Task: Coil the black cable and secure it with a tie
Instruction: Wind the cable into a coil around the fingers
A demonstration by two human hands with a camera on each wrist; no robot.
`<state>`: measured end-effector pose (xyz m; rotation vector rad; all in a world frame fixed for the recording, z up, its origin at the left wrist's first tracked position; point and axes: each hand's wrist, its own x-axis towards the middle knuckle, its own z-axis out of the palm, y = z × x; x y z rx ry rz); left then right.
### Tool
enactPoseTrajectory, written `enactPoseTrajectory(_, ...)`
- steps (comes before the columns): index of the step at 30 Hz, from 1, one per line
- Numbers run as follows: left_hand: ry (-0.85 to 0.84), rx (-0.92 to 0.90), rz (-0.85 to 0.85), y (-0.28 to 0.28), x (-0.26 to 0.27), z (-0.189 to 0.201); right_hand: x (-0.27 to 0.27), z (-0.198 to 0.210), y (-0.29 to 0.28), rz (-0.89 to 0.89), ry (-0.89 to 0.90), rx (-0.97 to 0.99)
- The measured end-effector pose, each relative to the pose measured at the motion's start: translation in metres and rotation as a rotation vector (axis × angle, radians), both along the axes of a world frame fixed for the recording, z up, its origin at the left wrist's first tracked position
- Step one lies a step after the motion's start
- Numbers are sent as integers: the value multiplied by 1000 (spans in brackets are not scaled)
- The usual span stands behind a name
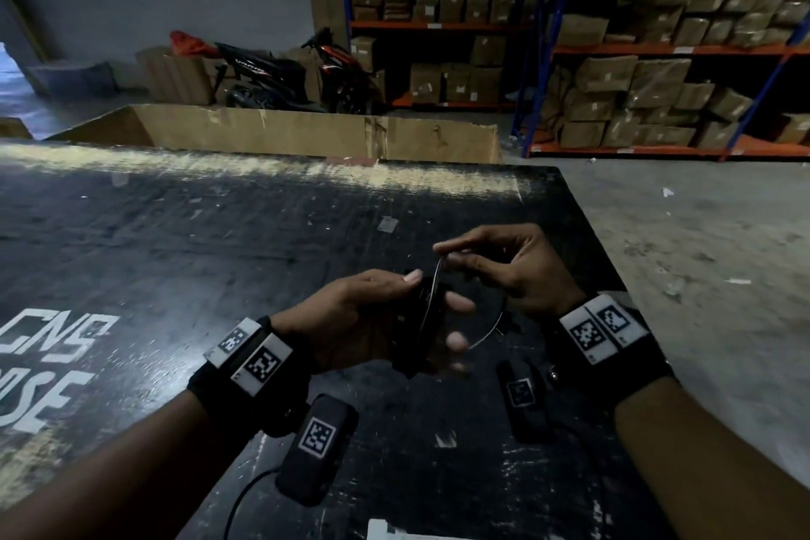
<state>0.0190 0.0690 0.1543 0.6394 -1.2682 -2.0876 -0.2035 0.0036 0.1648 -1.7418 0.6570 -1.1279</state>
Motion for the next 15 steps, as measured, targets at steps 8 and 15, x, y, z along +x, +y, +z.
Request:
enactPoseTrajectory(8,376,38,136,-12,4,6,23,-48,19,-75,50,228)
enactPoseTrajectory(15,334,-113,489,-30,16,11,29,-64,33,-35,411,239)
